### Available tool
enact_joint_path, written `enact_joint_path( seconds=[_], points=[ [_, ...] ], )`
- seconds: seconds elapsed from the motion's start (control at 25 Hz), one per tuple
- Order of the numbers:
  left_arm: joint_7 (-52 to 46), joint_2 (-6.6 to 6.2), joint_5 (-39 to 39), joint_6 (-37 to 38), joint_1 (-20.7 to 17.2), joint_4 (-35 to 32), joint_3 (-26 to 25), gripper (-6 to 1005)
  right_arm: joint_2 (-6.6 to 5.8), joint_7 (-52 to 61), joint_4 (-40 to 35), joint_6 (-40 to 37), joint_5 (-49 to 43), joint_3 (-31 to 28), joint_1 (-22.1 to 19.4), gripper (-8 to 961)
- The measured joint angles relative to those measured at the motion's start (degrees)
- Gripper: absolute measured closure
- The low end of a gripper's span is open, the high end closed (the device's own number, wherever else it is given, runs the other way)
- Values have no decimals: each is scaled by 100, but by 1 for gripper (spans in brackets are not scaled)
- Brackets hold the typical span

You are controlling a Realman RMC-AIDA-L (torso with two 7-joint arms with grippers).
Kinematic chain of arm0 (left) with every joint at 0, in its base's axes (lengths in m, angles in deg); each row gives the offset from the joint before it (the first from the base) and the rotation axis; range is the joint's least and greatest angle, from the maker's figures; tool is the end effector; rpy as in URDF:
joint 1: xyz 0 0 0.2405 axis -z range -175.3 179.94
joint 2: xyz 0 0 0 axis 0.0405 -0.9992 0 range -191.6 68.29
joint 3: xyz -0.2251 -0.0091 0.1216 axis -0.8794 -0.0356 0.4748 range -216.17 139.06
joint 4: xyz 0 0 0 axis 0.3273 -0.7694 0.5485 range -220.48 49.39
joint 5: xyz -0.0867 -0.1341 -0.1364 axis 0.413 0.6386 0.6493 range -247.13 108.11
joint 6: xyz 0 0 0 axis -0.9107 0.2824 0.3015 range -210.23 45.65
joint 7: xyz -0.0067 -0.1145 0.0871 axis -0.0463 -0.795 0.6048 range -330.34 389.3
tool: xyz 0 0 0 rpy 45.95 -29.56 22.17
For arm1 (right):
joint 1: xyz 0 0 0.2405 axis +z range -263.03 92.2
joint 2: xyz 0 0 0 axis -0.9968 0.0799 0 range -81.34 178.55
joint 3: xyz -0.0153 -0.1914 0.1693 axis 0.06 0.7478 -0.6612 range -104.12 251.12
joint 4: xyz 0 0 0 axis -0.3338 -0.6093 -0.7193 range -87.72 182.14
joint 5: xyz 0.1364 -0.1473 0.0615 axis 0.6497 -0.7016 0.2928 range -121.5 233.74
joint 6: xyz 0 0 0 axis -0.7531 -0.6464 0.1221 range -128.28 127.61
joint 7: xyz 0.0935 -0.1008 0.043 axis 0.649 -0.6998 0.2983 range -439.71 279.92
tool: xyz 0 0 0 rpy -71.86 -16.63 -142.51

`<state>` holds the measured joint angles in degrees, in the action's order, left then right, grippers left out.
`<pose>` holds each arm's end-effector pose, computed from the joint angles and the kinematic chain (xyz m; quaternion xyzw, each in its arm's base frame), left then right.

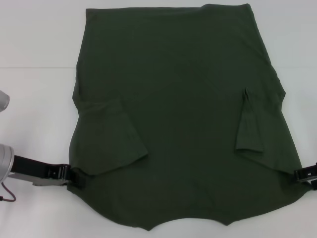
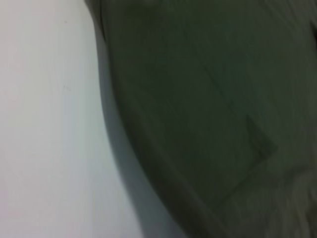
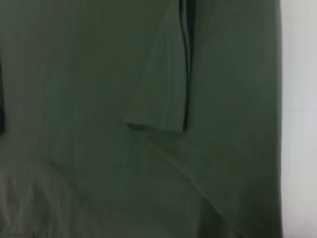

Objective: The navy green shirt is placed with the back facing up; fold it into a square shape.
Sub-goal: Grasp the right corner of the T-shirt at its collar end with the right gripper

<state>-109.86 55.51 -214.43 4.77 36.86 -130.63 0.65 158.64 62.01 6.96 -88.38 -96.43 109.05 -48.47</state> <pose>-0.3005 0.3390 0.0179 -0.7737 -0.6242 -0.0224 0.1064 0.3291 0.3451 0.0637 -0.7414 0.6550 -0.0323 0.1423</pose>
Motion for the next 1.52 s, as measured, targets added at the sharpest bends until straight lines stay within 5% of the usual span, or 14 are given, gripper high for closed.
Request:
enact_joint_path(
  seconds=[0.64,1.0,1.44,1.52],
  points=[
    [4,21,0,13,-17,0,0,957,204,-107,21,-32,49,6,226,61],
    [4,26,0,18,-17,0,0,958,209,-16,26,64,-3,31,256,72],
    [4,26,33,42,-2,-15,0,957,211,-21,26,87,-11,145,254,274],
    [4,24,61,47,-2,-13,0,957,211,-17,26,87,-11,145,254,373]
  ],
)
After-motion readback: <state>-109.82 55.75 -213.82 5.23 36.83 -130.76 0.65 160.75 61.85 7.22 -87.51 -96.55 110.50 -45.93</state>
